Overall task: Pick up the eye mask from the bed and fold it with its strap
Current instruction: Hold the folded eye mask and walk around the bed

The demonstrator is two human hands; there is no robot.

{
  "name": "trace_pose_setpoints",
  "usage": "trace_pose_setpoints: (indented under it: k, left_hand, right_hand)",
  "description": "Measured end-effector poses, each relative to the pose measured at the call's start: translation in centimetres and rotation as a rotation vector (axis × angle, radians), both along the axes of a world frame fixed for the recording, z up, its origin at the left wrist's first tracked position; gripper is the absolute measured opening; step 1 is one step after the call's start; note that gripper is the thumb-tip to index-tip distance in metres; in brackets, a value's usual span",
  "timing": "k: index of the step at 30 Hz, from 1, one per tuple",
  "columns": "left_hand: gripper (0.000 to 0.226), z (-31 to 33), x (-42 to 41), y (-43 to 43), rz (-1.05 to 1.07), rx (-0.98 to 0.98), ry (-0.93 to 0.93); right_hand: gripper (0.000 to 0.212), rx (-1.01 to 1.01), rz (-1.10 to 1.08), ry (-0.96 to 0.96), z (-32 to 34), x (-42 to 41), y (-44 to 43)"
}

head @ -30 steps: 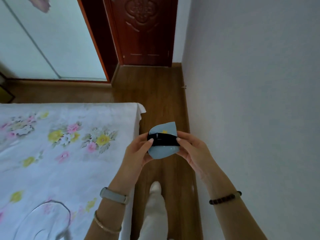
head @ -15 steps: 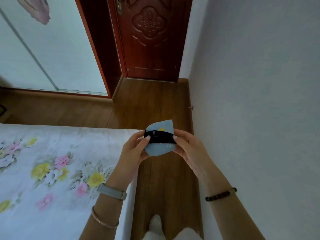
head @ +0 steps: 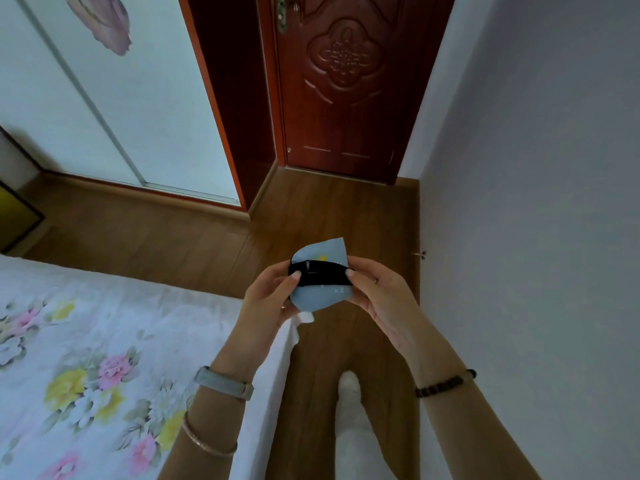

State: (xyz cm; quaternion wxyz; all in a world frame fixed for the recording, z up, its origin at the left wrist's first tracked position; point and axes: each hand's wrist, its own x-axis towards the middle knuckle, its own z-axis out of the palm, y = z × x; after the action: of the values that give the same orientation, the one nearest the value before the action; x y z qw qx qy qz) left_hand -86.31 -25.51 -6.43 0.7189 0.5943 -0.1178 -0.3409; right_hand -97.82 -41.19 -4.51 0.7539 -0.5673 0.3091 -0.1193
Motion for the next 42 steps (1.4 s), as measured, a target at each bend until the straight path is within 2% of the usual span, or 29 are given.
trace_pose_setpoints:
  k: [10, 20, 26, 31, 37, 42]
  left_hand:
    - [0.017, 1.0, 11.9, -12.9, 0.153, -0.025, 0.038]
    - [0.018, 0.2, 23.1, -18.3, 0.353, -0.053, 0.095]
    - [0.017, -0.9, 32.1, -20.1, 0.443, -0.083, 0.114]
    - [0.017, -1.2, 41.1, -20.6, 0.6, -0.12, 0.156]
    - [0.016, -0.3, 49.5, -18.3, 0.734, -0.089, 0.082]
    - [0.02, 0.0, 54.0, -14.7, 0.886, -0.042, 0.042]
  right_hand:
    - [0.026, -0.003, 0.156, 0.006, 1.1, 14.3, -14.5]
    - [0.021, 0.031, 0.305, 0.01, 0.2, 28.6, -20.9]
    - [0.019, -0.008, 0.384, -0.006, -0.4, 38.9, -23.1]
    - [0.021, -0.067, 0.495, 0.018, 0.3, 50.0, -23.7]
    - [0.029, -0.046, 0.635, -0.002, 1.1, 61.2, -21.9]
    - [0.024, 0.03, 0.771, -0.007, 0.4, 69.2, -18.2]
